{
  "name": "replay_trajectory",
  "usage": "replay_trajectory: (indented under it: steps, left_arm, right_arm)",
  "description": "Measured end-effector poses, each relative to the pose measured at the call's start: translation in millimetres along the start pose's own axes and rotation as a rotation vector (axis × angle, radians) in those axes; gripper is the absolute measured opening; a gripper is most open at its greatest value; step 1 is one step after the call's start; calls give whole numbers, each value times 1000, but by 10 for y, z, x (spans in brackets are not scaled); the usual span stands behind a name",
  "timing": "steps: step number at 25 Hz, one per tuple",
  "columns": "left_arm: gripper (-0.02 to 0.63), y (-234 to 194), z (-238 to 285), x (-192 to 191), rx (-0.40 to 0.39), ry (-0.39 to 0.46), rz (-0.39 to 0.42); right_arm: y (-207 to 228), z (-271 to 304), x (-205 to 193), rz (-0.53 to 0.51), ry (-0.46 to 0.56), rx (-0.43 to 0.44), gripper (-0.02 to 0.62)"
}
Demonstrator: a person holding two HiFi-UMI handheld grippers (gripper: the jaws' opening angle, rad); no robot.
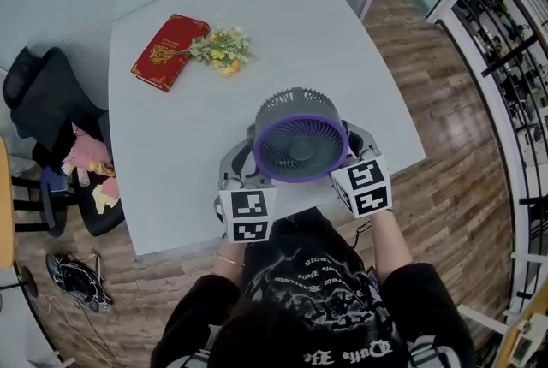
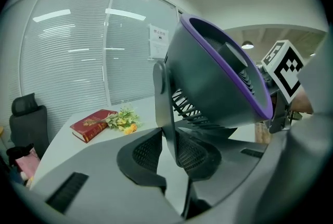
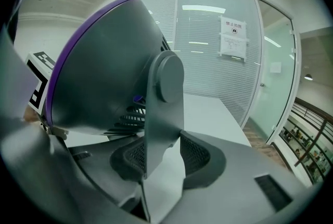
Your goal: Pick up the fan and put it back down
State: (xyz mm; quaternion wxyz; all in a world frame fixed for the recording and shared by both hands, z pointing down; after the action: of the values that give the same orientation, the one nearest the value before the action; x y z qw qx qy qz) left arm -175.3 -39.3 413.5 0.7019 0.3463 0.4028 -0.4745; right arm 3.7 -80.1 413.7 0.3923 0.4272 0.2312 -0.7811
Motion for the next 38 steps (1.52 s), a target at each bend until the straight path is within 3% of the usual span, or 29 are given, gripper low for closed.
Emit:
replay_trajectory:
  steps: [12,23,38]
  left_arm:
    - [71,421,172,273,-139,30,77]
    - [71,840,570,546,-233,16,127]
    - [71,1302,1310,1020,-230,-16,123]
  right_arm:
    - [337,-429,-210,104,7,-147,147]
    - [861,-603,-327,162,4,-220,147]
    - [1862,-479,-248,184,-3,-205,143]
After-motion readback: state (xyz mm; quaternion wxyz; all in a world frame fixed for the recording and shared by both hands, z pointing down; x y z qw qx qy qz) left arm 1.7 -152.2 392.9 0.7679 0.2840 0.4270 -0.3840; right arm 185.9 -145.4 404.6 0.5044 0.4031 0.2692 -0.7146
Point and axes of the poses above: the fingertips, and each gripper's own axes: z forward along the fingers, y to its right, x out of its top, the point moved 6 cm from there along -z, backward along the fingers, and after that the axes turned 3 degrees about z, right-handed, at the moved point
